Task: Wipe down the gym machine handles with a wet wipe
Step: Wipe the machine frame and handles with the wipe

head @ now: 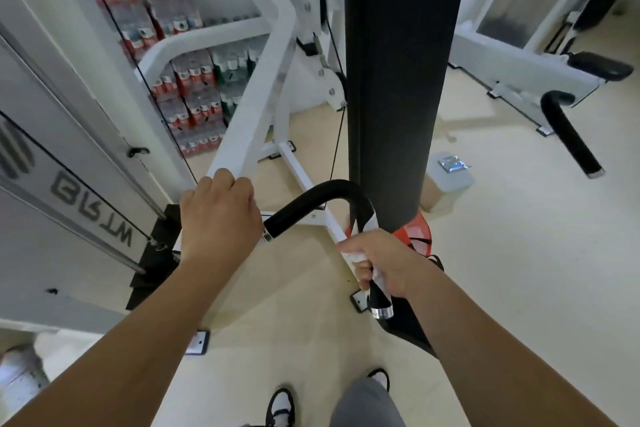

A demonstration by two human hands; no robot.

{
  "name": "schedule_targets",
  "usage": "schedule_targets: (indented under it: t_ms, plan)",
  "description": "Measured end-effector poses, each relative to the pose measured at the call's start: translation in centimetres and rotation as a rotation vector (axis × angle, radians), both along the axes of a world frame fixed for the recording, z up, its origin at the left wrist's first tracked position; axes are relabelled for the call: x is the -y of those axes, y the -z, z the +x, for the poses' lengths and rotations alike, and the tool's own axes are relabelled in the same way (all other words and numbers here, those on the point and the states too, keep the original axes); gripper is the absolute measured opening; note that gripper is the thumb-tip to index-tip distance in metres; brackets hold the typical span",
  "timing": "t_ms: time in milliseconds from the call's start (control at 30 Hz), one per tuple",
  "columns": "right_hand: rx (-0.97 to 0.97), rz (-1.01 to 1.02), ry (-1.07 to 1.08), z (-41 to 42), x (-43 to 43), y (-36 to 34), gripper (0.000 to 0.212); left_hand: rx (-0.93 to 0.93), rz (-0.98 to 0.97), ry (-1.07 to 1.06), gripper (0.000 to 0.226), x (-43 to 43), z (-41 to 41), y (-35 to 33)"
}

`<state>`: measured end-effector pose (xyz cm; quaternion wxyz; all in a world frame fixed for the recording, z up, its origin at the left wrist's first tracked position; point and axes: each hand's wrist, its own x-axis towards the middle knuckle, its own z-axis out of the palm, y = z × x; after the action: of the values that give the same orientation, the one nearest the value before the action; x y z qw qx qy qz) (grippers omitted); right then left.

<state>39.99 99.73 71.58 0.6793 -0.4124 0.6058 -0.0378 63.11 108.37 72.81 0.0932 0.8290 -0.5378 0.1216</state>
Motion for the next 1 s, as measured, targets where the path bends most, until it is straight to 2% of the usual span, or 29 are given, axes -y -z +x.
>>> schedule_targets:
  t_ms: [67,133,200,233,300,367,533,600,633,733,900,1000]
  plan:
    - [0.070,0.053,-0.039,-0.6,0.0,0.2,0.053,-0.009,-0.023,0.026,0.015,0.2,0.1,0.1]
    - [-0.010,-0.002,0.013,0.1,-0.4,0.1,0.043,-0.002,-0.023,0.034,0.015,0.1,0.1,0.2]
    - [-0.218,-0.232,0.131,1.4,-1.0,0.6,0.023,0.001,-0.022,0.031,0.015,-0.1,0.1,0.2]
    - [-0.288,-0.382,0.178,1.8,-1.3,1.0,0.021,-0.004,-0.024,0.035,0.015,-0.1,0.2,0.1]
    - [-0.393,-0.633,0.144,1.7,-2.3,2.3,0.021,-0.012,-0.020,0.050,0.014,-0.1,0.3,0.1]
    - [-0.529,-0.714,0.057,0.9,-3.6,3.6,0.017,-0.017,-0.005,0.061,0.015,-0.2,0.1,0.1]
    - [-0.545,-0.613,0.062,-1.2,-6.1,5.3,0.021,-0.024,0.000,0.072,0.018,-0.2,0.3,0.0]
    - [-0.570,-0.547,-0.017,-1.4,-5.8,5.1,0.014,-0.023,0.000,0.073,0.019,-0.3,0.2,0.1]
    - [-0.554,-0.494,0.010,-1.2,-5.4,5.0,0.012,-0.020,0.003,0.075,0.019,-0.3,0.1,0.1]
    - [-0.430,-0.356,0.114,0.7,-1.5,3.0,0.015,-0.014,0.009,0.078,0.018,-0.1,0.1,0.0]
    - [-0.301,-0.520,0.099,4.9,4.2,-0.6,0.011,-0.018,-0.005,0.074,0.015,-0.1,0.3,0.2]
    - [-0.145,-0.401,0.045,4.1,3.6,-0.9,0.015,-0.020,0.002,0.075,0.014,-0.1,0.4,0.1]
